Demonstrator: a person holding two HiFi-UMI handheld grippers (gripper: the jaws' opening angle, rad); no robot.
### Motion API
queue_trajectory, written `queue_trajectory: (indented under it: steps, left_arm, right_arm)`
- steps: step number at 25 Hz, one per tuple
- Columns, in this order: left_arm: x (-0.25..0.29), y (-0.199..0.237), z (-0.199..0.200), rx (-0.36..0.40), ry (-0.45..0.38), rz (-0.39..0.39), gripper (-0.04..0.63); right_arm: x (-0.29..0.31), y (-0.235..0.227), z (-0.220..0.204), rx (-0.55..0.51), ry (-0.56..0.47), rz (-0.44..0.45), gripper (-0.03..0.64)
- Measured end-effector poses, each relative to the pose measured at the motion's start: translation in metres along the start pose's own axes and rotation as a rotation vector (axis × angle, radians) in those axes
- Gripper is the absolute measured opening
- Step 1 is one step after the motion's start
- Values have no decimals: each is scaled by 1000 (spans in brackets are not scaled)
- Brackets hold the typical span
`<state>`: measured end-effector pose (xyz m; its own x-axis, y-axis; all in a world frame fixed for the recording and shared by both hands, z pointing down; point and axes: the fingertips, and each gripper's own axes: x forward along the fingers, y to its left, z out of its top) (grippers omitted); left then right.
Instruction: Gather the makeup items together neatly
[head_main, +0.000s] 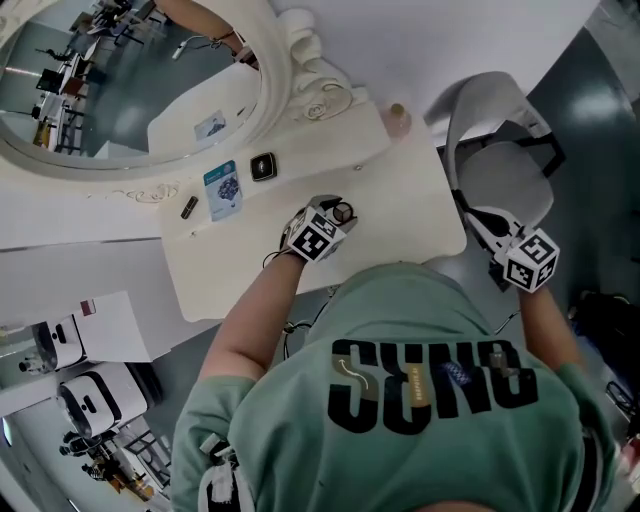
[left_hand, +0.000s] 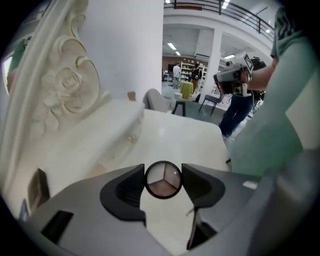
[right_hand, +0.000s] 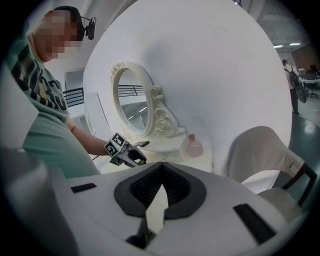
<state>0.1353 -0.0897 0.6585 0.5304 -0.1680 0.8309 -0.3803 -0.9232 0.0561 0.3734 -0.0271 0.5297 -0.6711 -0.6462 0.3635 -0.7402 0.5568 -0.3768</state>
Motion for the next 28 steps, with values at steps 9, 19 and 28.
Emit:
queue_trajectory:
  steps: [9, 19, 28]
  left_arm:
    - [-66, 151, 73, -43, -65, 268, 239]
    - [-37, 172, 56, -131, -61, 223, 239]
    - [-114, 130, 99, -142, -354, 247, 284]
  right_arm:
    - [11, 19, 30, -80, -23, 37, -5]
    - [-1, 24, 22, -79, 17, -23, -5]
    - [9, 55, 46, -125, -35, 21, -5]
